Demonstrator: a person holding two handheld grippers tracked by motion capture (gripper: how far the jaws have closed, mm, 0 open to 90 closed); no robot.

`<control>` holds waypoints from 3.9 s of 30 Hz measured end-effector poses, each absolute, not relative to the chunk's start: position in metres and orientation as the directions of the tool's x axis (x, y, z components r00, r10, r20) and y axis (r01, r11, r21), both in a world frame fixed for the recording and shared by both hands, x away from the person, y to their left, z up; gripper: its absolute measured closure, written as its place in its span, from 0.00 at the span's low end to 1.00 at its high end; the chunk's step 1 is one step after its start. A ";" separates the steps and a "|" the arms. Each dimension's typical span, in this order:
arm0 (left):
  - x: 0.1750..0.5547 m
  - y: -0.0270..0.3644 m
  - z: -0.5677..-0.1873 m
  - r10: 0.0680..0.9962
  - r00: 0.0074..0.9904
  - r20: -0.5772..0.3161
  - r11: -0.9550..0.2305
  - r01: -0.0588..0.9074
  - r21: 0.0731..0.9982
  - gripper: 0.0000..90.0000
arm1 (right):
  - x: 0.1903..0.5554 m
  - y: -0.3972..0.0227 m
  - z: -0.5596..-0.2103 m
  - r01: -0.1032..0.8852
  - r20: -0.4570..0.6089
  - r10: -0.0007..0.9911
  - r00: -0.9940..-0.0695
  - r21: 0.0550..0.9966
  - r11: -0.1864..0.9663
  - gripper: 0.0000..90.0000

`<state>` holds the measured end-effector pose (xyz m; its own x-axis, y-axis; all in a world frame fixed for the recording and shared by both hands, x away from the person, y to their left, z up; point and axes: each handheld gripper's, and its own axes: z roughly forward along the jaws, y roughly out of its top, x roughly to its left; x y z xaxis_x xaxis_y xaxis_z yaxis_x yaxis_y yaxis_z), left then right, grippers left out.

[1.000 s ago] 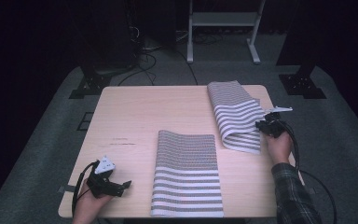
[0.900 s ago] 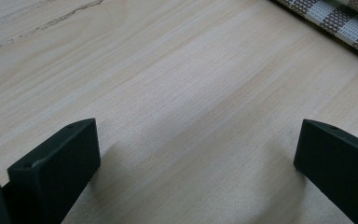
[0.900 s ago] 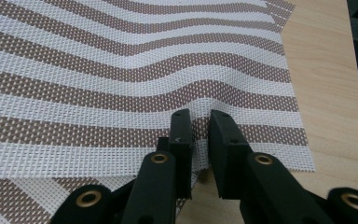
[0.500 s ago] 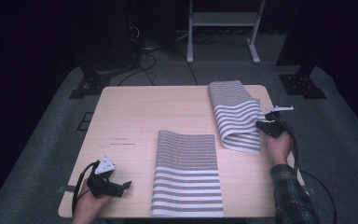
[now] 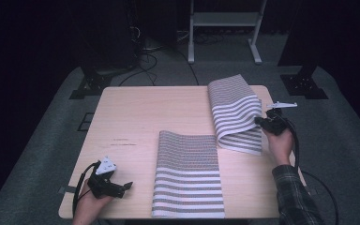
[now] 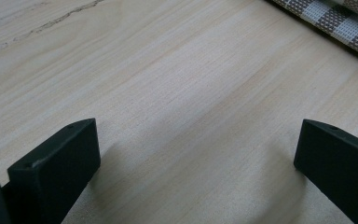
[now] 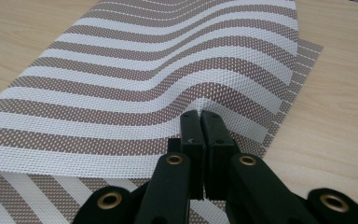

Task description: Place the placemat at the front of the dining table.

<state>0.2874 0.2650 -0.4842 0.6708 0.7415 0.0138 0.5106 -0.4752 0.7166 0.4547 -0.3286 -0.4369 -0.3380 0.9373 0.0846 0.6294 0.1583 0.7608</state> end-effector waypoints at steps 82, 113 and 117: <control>0.285 0.263 -0.484 0.718 0.696 0.012 -0.493 0.496 0.714 0.00 | 0.480 -0.102 -0.410 0.526 0.022 0.783 -0.621 0.753 0.396 0.98; 0.285 0.264 -0.484 0.716 0.698 0.012 -0.495 0.495 0.714 0.00 | 0.472 -0.094 -0.401 0.484 0.037 0.745 -0.666 0.781 0.394 0.69; 0.285 0.264 -0.484 0.716 0.698 0.012 -0.495 0.495 0.714 0.00 | 0.469 -0.112 -0.400 0.500 0.047 0.755 -0.654 0.776 0.384 0.65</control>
